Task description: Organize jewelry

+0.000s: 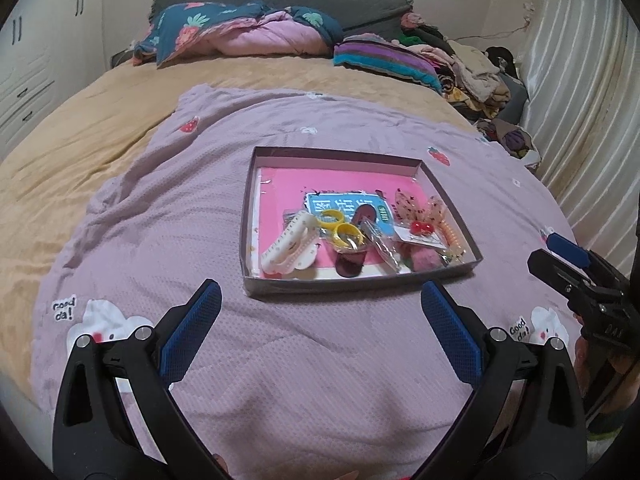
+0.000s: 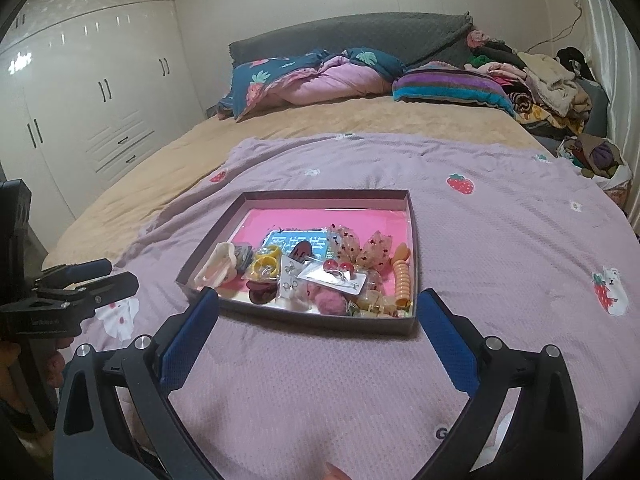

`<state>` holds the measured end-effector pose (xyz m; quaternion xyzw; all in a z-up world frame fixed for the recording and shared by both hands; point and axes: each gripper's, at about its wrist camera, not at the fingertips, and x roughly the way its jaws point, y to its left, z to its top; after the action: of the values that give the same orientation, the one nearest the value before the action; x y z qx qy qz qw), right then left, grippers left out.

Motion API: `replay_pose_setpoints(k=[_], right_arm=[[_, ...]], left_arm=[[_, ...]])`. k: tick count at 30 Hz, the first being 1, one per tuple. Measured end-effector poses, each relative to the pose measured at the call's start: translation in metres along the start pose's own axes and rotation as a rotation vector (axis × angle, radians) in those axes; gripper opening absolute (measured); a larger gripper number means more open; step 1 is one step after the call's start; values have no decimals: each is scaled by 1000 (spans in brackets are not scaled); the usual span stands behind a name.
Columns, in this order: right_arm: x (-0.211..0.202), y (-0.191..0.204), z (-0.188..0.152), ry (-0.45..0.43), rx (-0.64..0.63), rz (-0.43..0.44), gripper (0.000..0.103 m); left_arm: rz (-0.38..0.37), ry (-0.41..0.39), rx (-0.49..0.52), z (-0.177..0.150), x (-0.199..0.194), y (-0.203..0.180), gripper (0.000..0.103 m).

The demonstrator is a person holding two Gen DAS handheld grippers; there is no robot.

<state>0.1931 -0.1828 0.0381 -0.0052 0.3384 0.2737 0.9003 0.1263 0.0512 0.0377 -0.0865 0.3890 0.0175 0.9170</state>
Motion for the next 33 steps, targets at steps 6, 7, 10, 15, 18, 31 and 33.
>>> replay_pose_setpoints(k=[6,7,10,15,18,31,33], right_arm=[[-15,1,-6,-20,4,6,99],[-17,2,-7,-22,2,5,99],[-24,3,-10,-29,-6,3,99],[-36,5,-17,-43,-19,0,99],[-40,6,-21,-51,-26,-6,99],[-61,14,-40,-97,-45,0,99],[-64,16,-44,-102,-50,-2,99]], left_arm=[[-3,-40,31,-6,-11,-14,94],[-5,-43,33,-6,-13,-16,94],[-13,-55,39,-10,-17,-21,94],[-17,-67,49,-20,-24,-29,94],[-18,-78,56,-26,-29,-32,94],[-16,-115,62,-45,-41,-35,94],[-16,-122,66,-49,-43,-35,94]])
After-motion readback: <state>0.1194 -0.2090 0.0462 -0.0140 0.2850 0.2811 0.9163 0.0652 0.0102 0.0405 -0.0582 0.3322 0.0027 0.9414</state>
